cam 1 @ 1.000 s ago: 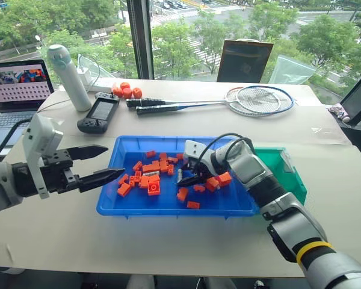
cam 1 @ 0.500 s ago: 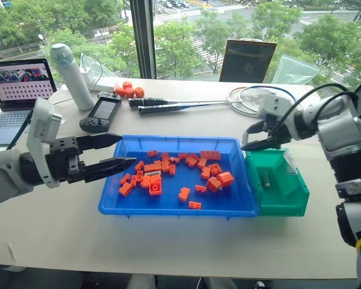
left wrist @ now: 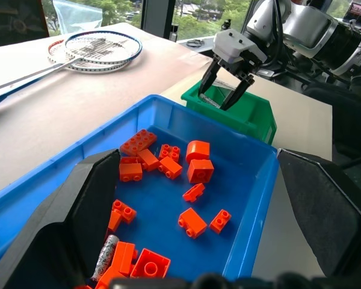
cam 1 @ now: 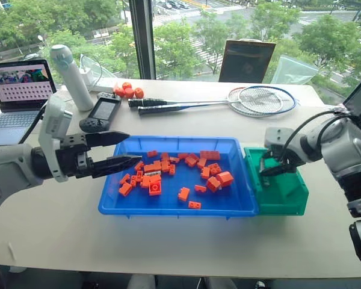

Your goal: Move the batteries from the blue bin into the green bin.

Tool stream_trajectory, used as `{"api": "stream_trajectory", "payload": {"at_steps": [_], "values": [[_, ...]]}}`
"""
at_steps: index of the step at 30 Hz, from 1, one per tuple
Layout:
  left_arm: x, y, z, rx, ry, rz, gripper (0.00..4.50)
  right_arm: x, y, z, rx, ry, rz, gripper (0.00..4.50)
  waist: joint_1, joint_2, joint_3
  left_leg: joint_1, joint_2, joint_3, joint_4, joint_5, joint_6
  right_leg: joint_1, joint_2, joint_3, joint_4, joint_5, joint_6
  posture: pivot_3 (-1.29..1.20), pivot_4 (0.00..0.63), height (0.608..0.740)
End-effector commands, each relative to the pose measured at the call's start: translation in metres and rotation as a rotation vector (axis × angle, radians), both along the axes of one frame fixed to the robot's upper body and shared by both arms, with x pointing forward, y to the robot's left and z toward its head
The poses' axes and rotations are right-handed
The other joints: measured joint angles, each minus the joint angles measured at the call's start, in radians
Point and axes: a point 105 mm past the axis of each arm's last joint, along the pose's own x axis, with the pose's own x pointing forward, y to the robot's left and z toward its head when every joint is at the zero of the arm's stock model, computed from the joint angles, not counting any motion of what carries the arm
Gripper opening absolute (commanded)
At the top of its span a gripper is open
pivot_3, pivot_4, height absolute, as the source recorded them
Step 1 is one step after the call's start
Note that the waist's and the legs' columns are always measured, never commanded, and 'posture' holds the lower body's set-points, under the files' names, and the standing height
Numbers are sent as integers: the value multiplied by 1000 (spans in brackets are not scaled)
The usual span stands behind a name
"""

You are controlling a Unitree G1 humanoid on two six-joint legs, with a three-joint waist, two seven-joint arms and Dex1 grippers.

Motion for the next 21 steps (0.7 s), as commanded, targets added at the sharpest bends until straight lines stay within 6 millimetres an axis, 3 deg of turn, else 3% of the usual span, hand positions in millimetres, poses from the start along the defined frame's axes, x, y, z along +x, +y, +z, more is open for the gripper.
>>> {"api": "stream_trajectory", "payload": {"at_steps": [1, 5, 9, 11, 13, 17, 21], "values": [[-4, 4, 9, 14, -61, 8, 4500, -6, -4, 26, -1, -42, 19, 4468, 2, 0, 0, 0, 0, 0, 0, 0, 0, 0, 0, 0, 0, 0, 0, 0, 150, 709], [-4, 7, 7, 24, -60, 27, 4500, -4, -1, 45, 55, -82, 16, 4468, 0, 0, 0, 0, 0, 0, 0, 0, 0, 0, 0, 0, -1, 0, 0, 0, 150, 709], [-7, 14, 8, 36, -69, 59, 4500, -5, 16, 87, 136, -180, 87, 4468, -4, 2, 1, 0, 0, 0, 0, 0, 0, 0, 0, 0, 0, 0, 0, 0, 150, 709], [-2, 26, 5, 74, -107, 146, 4500, -13, 60, 109, 253, -219, 262, 4468, -5, 2, 1, 0, 0, 0, -1, 0, 0, 0, 0, 0, -1, 0, 0, 0, 150, 709], [2, 38, 1, 110, -141, 224, 4500, -21, 96, 114, 328, -230, 414, 4468, -19, 2, 1, 1, 1, 0, -2, 0, 0, 0, 0, 0, -1, 0, 0, 0, 150, 709], [3, 58, -6, 182, -177, 348, 4500, -18, 156, 105, 473, -318, 566, 4468, -25, 1, 1, 2, 2, 0, -3, 0, 0, 1, 1, 0, 0, 0, 0, 0, 150, 709], [-3, 77, -27, 337, -199, 458, 4500, -20, 204, 73, 528, -230, 609, 4468, -15, 1, 1, 1, 0, 0, -2, 0, 0, -1, 0, 0, 0, 0, 0, 0, 150, 709]]}}
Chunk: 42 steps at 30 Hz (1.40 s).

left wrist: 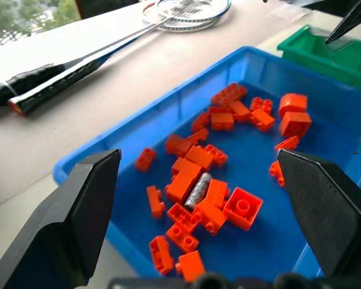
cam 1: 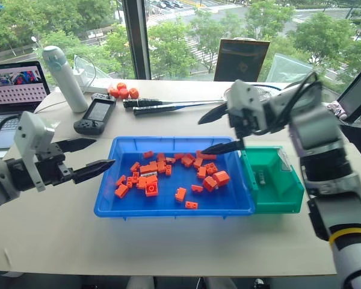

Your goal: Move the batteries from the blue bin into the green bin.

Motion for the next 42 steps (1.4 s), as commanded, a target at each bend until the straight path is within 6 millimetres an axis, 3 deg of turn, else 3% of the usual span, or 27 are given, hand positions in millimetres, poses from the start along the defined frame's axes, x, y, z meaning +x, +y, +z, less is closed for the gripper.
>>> {"api": "stream_trajectory", "payload": {"at_steps": [1, 4, 7, 12, 20, 23, 29, 35, 38, 42], "values": [[-6, 11, 2, 106, -62, 67, 4500, -8, 31, -11, 10, -7, 64, 4468, 9, 0, 0, 0, 0, 0, 0, 0, 0, 0, 0, 0, 0, 0, 0, 0, 150, 709], [-12, 20, -8, 93, -5, 94, 4500, -14, 64, -32, -10, 35, 111, 4468, 12, -1, 0, -2, 1, 0, 1, 0, 0, -2, 0, -1, 1, 0, 0, 0, 150, 709], [-18, 15, -10, 64, 15, 86, 4500, -1, 80, -46, -27, 69, 51, 4468, 13, -1, 0, -1, 1, -1, 0, 0, 0, -3, 1, -1, 3, 0, 0, 0, 150, 709], [-23, 7, -8, 26, 20, 66, 4500, 18, 98, -57, -24, 122, -54, 4468, 16, -1, -1, -1, 1, -1, 0, 0, -1, -4, 1, -2, 3, 0, -1, 0, 150, 709], [-25, -1, -2, -9, 27, 38, 4500, 31, 114, -80, -63, 151, -139, 4468, 8, -1, -1, -2, 2, 0, -1, 0, -1, -5, 1, -2, 3, 1, -1, 0, 150, 709], [-23, -4, -2, 14, 5, 37, 4500, 37, 115, -92, -68, 155, -191, 4468, -1, -1, -1, -2, 2, 0, -2, 0, -1, -7, 1, -2, 4, 1, -1, 0, 150, 709], [-21, -9, 0, 0, -9, 20, 4500, 26, 103, -120, -181, 214, -129, 4468, -3, -2, -1, -1, 2, 0, -4, 1, -1, -7, 1, -2, 4, 1, -1, 0, 150, 709], [-20, -12, 1, -10, -14, 2, 4500, 24, 97, -132, -225, 271, -153, 4468, -4, -4, -2, 0, 2, 0, -5, 1, -2, -7, 1, -2, 4, 1, -2, 0, 150, 709], [-19, -14, 2, -15, -19, -9, 4500, 24, 95, -135, -239, 286, -163, 3836, -5, -4, -3, 0, 2, 0, -5, 1, -2, -7, 0, -2, 4, 1, -2, 0, 150, 709], [-18, -16, 1, -22, -23, -15, 4500, 25, 90, -133, -245, 277, -161, 2422, -5, -4, -3, 1, 2, 0, -6, 1, -2, -6, 1, -2, 4, 1, -2, 0, 150, 709]]}}
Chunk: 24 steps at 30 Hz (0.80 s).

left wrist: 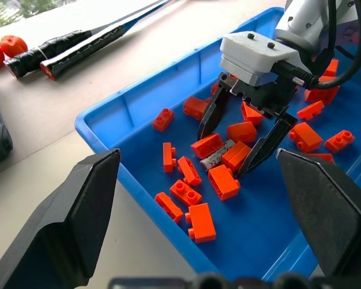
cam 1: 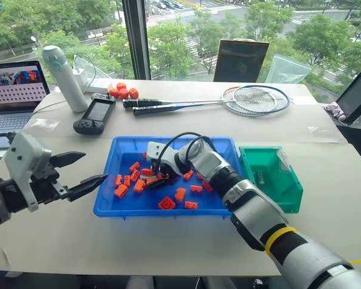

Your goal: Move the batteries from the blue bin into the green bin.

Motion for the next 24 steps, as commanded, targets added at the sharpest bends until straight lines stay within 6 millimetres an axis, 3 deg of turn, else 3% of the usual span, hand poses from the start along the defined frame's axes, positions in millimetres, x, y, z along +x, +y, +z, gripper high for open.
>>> {"api": "stream_trajectory", "payload": {"at_steps": [1, 3, 9, 13, 20, 24], "values": [[0, -5, 5, -3, -41, -23, 4500, 1, -10, -8, -48, 17, -15, 2044, 1, 0, 0, 0, 0, 0, 0, 0, 0, 0, 0, 0, 0, 0, 0, 0, 150, 709], [1, -6, 4, -6, -41, -26, 4500, 2, -14, -5, -47, 8, -12, 1695, 1, 0, 0, 0, 0, 0, 0, 0, 0, 0, 0, 0, 0, 0, 0, 0, 150, 709], [4, -8, 2, -15, -42, -39, 4500, -1, -35, 22, -33, -35, 36, 1666, 7, 0, 0, -1, 0, 0, 0, 0, 0, 0, 0, 0, 0, 0, 0, 0, 150, 709], [7, -8, 2, -16, -46, -49, 4500, -8, -69, 31, -82, -62, 71, 1666, 7, 0, 0, -2, 0, 0, 0, 0, 0, -2, 0, 0, 0, 0, 0, 0, 150, 709], [13, -12, 2, -18, -48, -79, 4500, -14, -121, 18, -237, -72, 39, 1666, 7, 0, 0, -3, 0, 1, 0, 0, 0, -2, 0, 0, -1, 0, 0, 0, 150, 709], [16, -13, 2, -20, -48, -91, 4500, -11, -121, 25, -213, -108, 13, 1666, 2, 0, 0, -2, 0, 1, 0, 0, 0, -2, 0, 0, -1, 0, 0, 0, 150, 709]]}}
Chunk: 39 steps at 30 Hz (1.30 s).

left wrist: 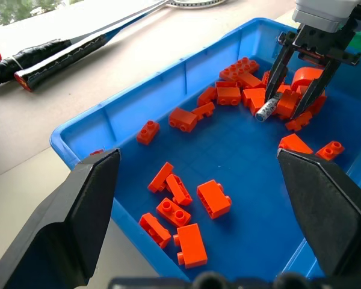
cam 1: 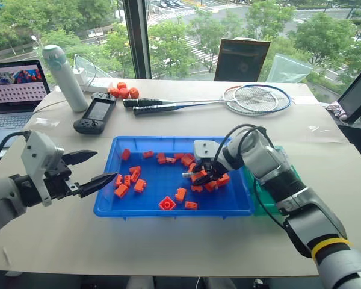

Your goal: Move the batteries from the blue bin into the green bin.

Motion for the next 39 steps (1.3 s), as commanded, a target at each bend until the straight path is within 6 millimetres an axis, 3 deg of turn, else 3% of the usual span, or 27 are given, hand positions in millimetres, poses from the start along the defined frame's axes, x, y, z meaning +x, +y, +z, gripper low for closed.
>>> {"api": "stream_trajectory", "payload": {"at_steps": [1, 4, 7, 14, 21, 23, 26, 29, 32, 34, 39], "values": [[1, 0, 7, 18, -37, -12, 4500, 0, 7, 9, 40, -33, 1, 1666, -2, 0, 0, 0, 0, 0, 0, 0, 0, 0, 0, 0, 0, 0, 0, 0, 150, 709], [2, 0, 6, 12, -39, -16, 4500, -14, 38, 37, 203, -18, 84, 1666, -4, 0, 0, 0, 0, 0, 0, 0, 0, 0, 0, 0, 0, 0, 0, 0, 150, 709], [2, -2, 6, 7, -41, -19, 4500, -26, 57, 45, 266, 24, 127, 1666, -2, 0, 0, 0, 0, 0, -1, 0, 0, 0, 0, 0, 0, 0, 0, 0, 150, 709], [0, -3, 7, 12, -46, -17, 4500, -14, 65, 12, 168, 41, 61, 1666, 11, 0, 0, -1, 0, 0, 2, 0, 0, 1, 0, -1, 0, 0, 0, 0, 150, 709], [-2, -4, 7, 12, -46, -15, 4500, 2, 65, -1, 136, -7, 39, 1666, 6, 0, 0, -1, 0, 0, 2, 0, 0, 0, 0, -1, 0, 0, 0, 0, 150, 709], [-2, -4, 7, 9, -43, -14, 4500, 3, 60, -4, 113, 2, 49, 2674, 4, 0, 0, -1, 0, 0, 1, 0, 0, 0, 0, -1, 0, 0, 0, 0, 150, 709], [-3, -5, 6, 8, -32, -18, 4500, -3, 50, -2, 84, 28, 80, 3657, 5, 0, 0, -1, 0, 0, 1, 0, 0, 0, 0, -1, 0, 0, 0, 0, 150, 709], [-5, -7, 5, 1, -26, -24, 4500, -4, 43, 13, 98, 19, 98, 4453, 7, 0, 0, -1, 0, 0, 2, 0, 0, 1, 0, -1, 0, 0, 0, 0, 150, 709], [-4, -8, 4, 2, -22, -28, 4500, -5, 48, 38, 166, -6, 95, 4453, 5, 0, 0, 0, 0, 0, 2, 0, 0, 1, 0, -1, 0, 0, 0, 0, 150, 709], [-3, -9, 5, -1, -23, -33, 4500, -10, 63, 51, 235, -4, 100, 4453, -2, 0, 0, -1, 0, 0, 1, 0, 0, 0, 0, -1, 0, 0, 0, 0, 150, 709], [-2, -9, 7, -1, -25, -38, 4500, -10, 86, 43, 267, 6, 61, 4453, -2, 0, 0, 0, 1, -1, -1, 0, -1, 0, 1, -1, 1, 0, 0, 0, 150, 709]]}}
